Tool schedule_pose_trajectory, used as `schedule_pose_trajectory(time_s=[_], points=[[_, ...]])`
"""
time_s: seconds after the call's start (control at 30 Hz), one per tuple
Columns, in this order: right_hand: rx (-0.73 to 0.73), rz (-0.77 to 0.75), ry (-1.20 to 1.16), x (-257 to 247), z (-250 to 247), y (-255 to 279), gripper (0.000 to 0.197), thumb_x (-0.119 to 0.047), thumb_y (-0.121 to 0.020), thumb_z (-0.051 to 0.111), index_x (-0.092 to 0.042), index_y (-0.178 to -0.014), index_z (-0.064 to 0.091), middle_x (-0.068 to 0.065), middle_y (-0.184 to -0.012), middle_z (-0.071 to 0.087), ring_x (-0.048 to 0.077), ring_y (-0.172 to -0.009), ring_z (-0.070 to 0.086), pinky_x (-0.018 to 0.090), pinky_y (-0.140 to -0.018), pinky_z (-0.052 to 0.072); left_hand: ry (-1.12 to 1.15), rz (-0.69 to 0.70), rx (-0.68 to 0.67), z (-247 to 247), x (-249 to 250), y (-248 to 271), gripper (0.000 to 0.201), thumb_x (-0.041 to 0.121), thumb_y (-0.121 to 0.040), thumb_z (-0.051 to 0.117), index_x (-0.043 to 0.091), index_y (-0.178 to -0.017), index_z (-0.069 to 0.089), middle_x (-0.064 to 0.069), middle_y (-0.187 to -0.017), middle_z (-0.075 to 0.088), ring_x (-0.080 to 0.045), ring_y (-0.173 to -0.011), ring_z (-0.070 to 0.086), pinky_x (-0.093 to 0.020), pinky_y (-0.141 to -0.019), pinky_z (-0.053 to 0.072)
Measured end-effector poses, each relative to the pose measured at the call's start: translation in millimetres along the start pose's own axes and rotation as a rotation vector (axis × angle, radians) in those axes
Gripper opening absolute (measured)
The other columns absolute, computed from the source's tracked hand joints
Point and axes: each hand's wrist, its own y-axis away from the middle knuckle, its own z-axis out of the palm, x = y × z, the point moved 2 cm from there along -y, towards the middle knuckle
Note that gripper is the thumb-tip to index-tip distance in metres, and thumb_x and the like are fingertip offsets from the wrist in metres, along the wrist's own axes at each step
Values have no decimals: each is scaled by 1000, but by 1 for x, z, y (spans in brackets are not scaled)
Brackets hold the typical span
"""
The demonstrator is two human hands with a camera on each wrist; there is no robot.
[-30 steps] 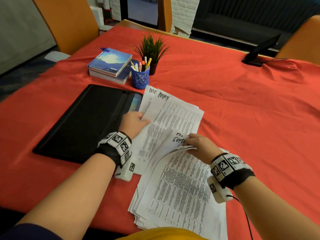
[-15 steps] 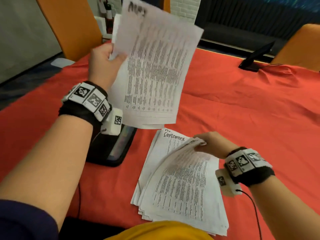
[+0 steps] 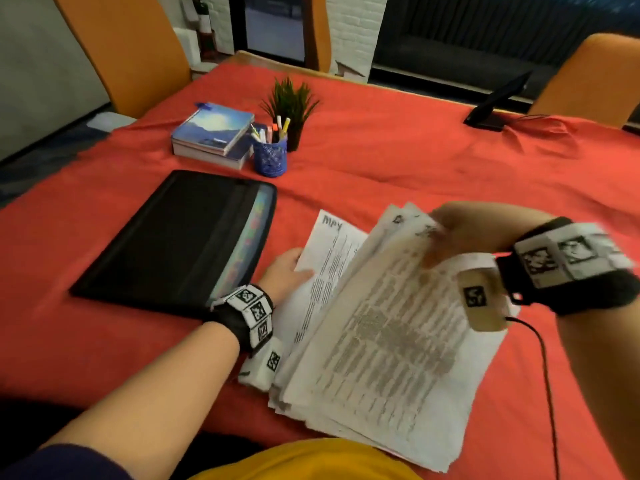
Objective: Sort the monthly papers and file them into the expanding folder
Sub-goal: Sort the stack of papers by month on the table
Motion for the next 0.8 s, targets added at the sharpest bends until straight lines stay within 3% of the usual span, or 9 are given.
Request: schedule_pose_trajectory(time_s=[0.07, 0.13, 0.23, 0.3, 0.43, 0.5, 0.6, 0.7, 0.8], points=[[-52, 35, 100, -2, 26, -35, 22, -21, -71, 76, -25, -90, 66, -12, -74, 65, 14, -77, 62, 27, -74, 46, 11, -67, -67, 7, -6, 6, 52, -7, -87, 53, 10, -134, 37, -6, -118, 54, -25, -108, 56, -32, -89, 48], [-98, 47, 161, -6, 56, -66, 31, -22, -74, 74, -20, -104, 65, -6, -85, 63, 16, -85, 60, 26, -74, 42, -17, -122, -77, 9, -10, 7, 58, -4, -90, 48, 12, -142, 28, -1, -124, 50, -19, -110, 53, -31, -92, 48], [-89, 53, 187, -8, 89, -102, 38, -20, -76, 72, -14, -112, 63, 2, -104, 67, 21, -99, 61, 27, -78, 44, 65, -177, -69, 6, -14, 6, 34, 13, -100, 39, 6, -133, 43, -2, -113, 55, -16, -106, 50, -22, -78, 45], [-40, 83, 137, -7, 102, -118, 38, -18, -76, 72, -14, -113, 63, 3, -107, 67, 20, -99, 61, 26, -77, 45, 216, -238, -96, 4, -18, 7, 33, 24, -100, 40, 8, -127, 50, -2, -108, 59, -17, -104, 53, -29, -90, 44], [101, 85, 34, -6, 110, -130, 40, -15, -76, 71, -10, -114, 59, 6, -111, 64, 21, -101, 58, 25, -79, 45, 79, -150, -106, 4, -28, 7, 29, 0, -87, 58, 3, -116, 57, -11, -105, 66, -23, -94, 63, -25, -76, 54], [203, 46, -35, -4, 111, -129, 57, -17, -70, 77, -12, -121, 49, 6, -121, 54, 21, -108, 51, 26, -89, 42, 17, -86, -82, 4, -33, 7, 27, -9, -83, 58, -1, -110, 61, -7, -95, 68, -22, -85, 65, -20, -69, 55], [174, 22, -86, 1, 113, -121, 81, -17, -66, 80, -16, -134, 37, 4, -132, 48, 21, -118, 48, 34, -103, 38, -29, -39, -108, 2, -34, 9, 22, -9, -81, 59, 8, -94, 66, -4, -88, 67, -20, -83, 65, -32, -78, 55], [112, 56, 15, 5, 119, -106, 61, -19, -77, 71, -14, -132, 46, 7, -123, 60, 22, -111, 56, 34, -98, 43, -134, 17, -228, -3, -32, 12, 28, -10, -78, 57, 12, -93, 67, -4, -96, 68, -18, -94, 64, -33, -88, 51], [244, -16, 20, 7, 128, -89, 38, -15, -82, 66, -10, -119, 61, 7, -112, 66, 22, -103, 61, 34, -95, 47, -197, 25, -361, -13, -30, 6, 37, -12, -77, 51, 5, -106, 66, -7, -95, 65, -15, -90, 58, -27, -86, 47]])
